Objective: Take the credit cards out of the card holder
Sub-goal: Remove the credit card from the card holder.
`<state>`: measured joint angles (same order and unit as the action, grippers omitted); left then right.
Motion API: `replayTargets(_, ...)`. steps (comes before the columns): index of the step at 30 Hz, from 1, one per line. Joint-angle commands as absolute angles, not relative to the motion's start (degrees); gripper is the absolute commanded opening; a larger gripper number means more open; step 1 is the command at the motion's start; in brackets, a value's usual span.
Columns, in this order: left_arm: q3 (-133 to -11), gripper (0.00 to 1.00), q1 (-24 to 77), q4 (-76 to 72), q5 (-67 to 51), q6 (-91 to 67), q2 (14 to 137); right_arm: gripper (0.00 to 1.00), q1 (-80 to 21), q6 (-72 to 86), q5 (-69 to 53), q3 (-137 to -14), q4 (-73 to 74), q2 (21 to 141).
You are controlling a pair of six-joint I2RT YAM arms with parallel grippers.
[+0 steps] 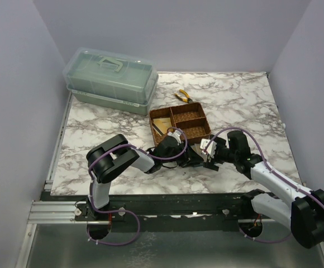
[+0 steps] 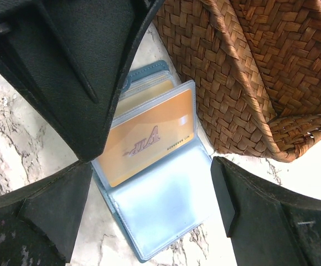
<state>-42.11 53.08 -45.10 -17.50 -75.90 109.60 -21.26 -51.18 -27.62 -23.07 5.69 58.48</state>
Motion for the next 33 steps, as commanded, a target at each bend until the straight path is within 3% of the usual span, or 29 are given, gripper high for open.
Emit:
replayTargets(1, -42.7, 0.43, 52.5, -44.9, -18.8, -75.7, 110.2, 0.94, -20.9, -49.9, -25.4, -22.9, 4.5, 58.1)
replayTargets(12, -40.3, 0.50, 51.1, -45.2, -17.5, -75.1, 106.2, 0.92, -20.6, -49.4, -24.8, -22.7, 4.4, 58.0)
replayTargets(33, -42.8, 0.48, 50.4, -50.0, -19.4, -77.0, 110.3, 0.93, -20.2, -47.8, -25.8, -23.0, 4.2, 58.1)
